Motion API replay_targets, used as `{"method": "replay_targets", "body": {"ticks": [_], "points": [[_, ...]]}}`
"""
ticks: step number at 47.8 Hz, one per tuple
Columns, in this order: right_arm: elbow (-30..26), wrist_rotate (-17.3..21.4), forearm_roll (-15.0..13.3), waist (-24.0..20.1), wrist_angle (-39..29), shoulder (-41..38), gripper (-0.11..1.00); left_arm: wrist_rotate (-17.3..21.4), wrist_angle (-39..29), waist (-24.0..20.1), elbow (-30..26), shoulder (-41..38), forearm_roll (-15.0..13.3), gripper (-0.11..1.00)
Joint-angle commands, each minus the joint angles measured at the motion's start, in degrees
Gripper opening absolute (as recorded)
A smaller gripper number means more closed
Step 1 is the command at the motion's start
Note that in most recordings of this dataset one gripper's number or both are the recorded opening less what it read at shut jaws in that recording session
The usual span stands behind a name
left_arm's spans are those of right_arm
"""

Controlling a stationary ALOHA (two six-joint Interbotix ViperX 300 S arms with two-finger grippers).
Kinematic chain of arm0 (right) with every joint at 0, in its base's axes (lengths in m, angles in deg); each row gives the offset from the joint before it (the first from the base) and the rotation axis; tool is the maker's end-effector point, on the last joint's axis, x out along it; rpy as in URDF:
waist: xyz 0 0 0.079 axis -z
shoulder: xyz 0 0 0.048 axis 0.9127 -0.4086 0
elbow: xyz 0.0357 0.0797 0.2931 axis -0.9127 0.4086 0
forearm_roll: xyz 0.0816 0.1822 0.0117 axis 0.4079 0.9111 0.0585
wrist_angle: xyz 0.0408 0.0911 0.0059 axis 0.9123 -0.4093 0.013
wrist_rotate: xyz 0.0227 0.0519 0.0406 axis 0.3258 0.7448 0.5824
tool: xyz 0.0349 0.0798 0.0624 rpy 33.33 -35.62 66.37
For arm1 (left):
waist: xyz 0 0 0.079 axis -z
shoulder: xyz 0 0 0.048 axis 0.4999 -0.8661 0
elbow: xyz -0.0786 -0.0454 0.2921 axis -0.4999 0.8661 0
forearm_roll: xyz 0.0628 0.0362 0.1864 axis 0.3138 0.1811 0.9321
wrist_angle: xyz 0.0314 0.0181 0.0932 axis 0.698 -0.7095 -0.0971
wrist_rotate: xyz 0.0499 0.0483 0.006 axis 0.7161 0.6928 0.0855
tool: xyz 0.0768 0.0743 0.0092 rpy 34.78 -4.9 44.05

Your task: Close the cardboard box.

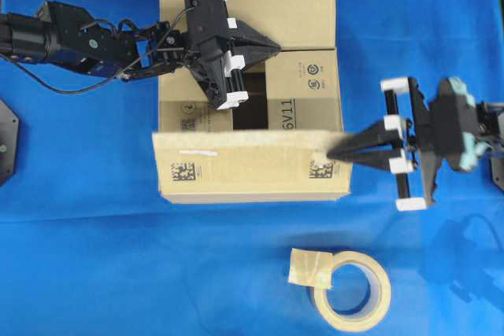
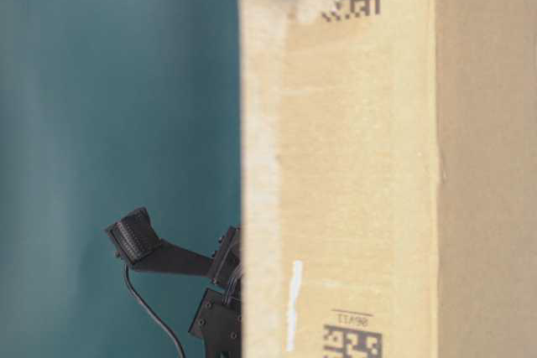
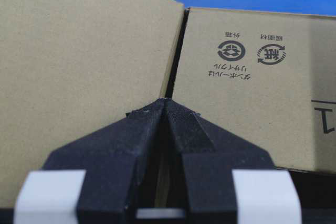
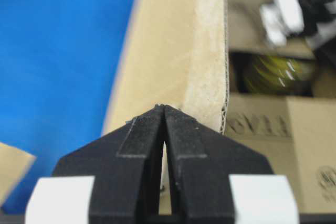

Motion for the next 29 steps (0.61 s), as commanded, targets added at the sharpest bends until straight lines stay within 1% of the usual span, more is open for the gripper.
{"method": "replay_targets", "body": {"ticks": [1, 5, 11, 18, 22, 29], "points": [[-0.7, 0.1, 1.0, 2.0, -0.7, -1.1, 0.02, -0.2, -0.1, -0.2, -0.4, 0.9, -0.1, 0.02], [-0.8, 0.1, 1.3, 3.1, -1.0, -3.0, 0.02, -0.2, -0.3, -0.2, -0.4, 0.9, -0.1, 0.02], [-1.0, 0.1, 1.4, 3.4, -0.7, -5.6, 0.02, -0.2, -0.3, -0.2, -0.4, 0.9, -0.1, 0.02], [-1.1, 0.1, 2.4, 3.6, -0.6, -8.2, 0.02, -0.2, -0.3, -0.1, -0.4, 0.9, -0.1, 0.02], [-1.1, 0.1, 3.2, 3.6, -0.6, -9.1, 0.02, -0.2, -0.3, -0.1, -0.4, 1.1, -0.1, 0.02], [-1.1, 0.1, 3.4, 3.6, -0.5, -9.2, 0.02, -0.2, -0.4, -0.1, -0.4, 1.1, 0.0, 0.02]]}}
